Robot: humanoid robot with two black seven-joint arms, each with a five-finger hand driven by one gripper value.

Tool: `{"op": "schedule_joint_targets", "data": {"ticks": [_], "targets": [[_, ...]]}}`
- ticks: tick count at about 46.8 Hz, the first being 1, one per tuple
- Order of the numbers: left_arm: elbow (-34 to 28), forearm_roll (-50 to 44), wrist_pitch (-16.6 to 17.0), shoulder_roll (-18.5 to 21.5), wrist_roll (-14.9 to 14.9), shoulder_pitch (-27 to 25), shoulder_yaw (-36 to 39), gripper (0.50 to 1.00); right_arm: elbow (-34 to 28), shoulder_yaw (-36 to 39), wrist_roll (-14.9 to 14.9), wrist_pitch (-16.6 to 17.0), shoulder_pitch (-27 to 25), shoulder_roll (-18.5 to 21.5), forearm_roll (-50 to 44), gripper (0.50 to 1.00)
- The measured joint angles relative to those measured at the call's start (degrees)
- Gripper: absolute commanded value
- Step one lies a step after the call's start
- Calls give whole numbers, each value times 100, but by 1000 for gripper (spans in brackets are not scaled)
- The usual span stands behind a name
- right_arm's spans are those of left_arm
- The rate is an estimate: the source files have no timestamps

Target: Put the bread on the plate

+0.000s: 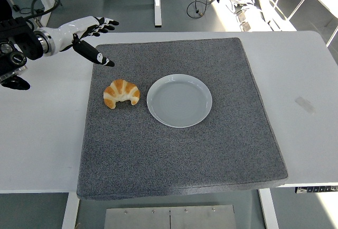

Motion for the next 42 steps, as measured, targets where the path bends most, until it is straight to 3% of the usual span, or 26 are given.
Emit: {"op": "schedule_joint_targets", "data": {"ticks": [42], "targets": [[-164, 921, 35, -137, 1, 117, 517, 983, -3, 0, 0, 0, 4, 0, 0, 1000]]}}
